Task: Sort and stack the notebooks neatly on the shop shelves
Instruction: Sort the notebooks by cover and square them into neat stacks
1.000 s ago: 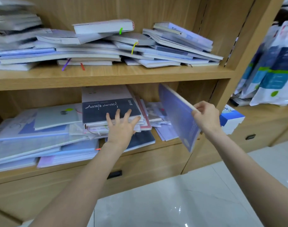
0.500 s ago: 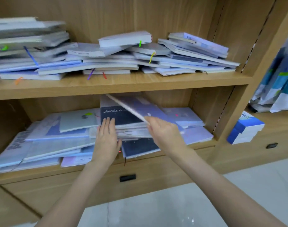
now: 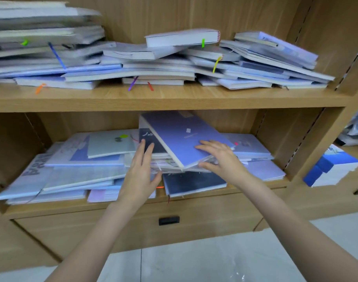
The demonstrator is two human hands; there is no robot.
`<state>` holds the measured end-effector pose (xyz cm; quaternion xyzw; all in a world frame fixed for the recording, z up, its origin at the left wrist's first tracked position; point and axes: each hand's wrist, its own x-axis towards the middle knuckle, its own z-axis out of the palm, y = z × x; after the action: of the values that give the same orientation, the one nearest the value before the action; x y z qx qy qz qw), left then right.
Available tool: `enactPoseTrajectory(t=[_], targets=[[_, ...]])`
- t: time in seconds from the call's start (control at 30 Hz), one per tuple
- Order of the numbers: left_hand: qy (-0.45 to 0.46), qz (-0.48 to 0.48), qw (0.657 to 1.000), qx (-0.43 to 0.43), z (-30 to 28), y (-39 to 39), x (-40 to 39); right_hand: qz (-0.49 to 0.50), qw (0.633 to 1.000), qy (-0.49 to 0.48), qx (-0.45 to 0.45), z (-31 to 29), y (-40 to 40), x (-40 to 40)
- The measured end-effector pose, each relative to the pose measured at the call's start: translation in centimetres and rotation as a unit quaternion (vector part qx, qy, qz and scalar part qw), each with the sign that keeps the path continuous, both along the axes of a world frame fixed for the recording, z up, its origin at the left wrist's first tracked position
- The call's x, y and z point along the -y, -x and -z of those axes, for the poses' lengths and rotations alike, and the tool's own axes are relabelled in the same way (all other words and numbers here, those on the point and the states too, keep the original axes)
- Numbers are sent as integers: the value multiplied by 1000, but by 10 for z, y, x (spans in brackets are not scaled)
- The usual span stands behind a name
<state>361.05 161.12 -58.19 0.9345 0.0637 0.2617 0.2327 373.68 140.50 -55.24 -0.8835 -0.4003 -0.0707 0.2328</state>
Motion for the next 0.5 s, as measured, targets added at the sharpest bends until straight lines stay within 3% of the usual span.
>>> enactPoseTrajectory(t=[0.27,0.4,0.5], targets=[[-22,22,999,14,2,-1,-2,29,995,81,55,-4,-2,-49],[12,11,1000,8,-2,-1,-3,46,984,141,97,-4,0,-54],[21,-3,999,-36,-9,3,-1,29,976,102,188,-3,3,-53]])
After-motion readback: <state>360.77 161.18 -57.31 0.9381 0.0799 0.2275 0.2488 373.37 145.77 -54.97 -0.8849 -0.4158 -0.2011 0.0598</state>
